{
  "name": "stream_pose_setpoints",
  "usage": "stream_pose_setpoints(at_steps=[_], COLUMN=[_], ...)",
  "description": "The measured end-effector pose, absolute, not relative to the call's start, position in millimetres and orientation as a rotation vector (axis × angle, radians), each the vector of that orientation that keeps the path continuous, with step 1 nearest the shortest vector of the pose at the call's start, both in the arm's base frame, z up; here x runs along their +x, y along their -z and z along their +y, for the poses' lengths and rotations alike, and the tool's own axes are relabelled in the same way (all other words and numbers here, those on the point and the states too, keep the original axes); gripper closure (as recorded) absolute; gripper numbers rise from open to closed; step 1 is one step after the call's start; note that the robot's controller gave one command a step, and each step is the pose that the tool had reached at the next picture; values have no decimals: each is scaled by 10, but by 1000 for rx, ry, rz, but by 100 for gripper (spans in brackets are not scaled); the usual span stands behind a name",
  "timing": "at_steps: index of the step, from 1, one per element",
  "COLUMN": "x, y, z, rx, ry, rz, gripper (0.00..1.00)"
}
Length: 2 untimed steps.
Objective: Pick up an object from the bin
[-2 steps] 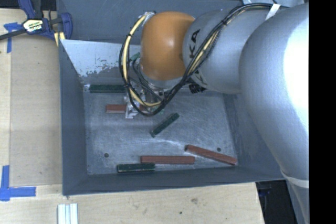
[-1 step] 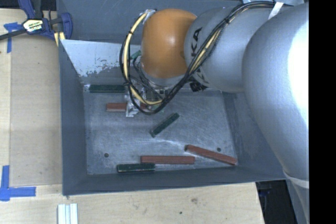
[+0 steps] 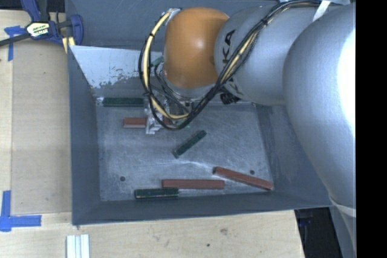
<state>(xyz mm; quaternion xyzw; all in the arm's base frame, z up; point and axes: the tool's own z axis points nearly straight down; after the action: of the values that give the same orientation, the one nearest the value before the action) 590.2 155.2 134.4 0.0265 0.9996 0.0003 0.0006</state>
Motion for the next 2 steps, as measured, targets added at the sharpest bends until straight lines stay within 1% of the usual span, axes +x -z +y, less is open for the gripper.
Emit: stream_pose_setpoints(at_steps=[1,2], x=[5910,5910], y=[-1459,-1529], z=[1552,1551], rx=[84,84], ry=[-2,-2], rz=[3137,3138], gripper=[100,100])
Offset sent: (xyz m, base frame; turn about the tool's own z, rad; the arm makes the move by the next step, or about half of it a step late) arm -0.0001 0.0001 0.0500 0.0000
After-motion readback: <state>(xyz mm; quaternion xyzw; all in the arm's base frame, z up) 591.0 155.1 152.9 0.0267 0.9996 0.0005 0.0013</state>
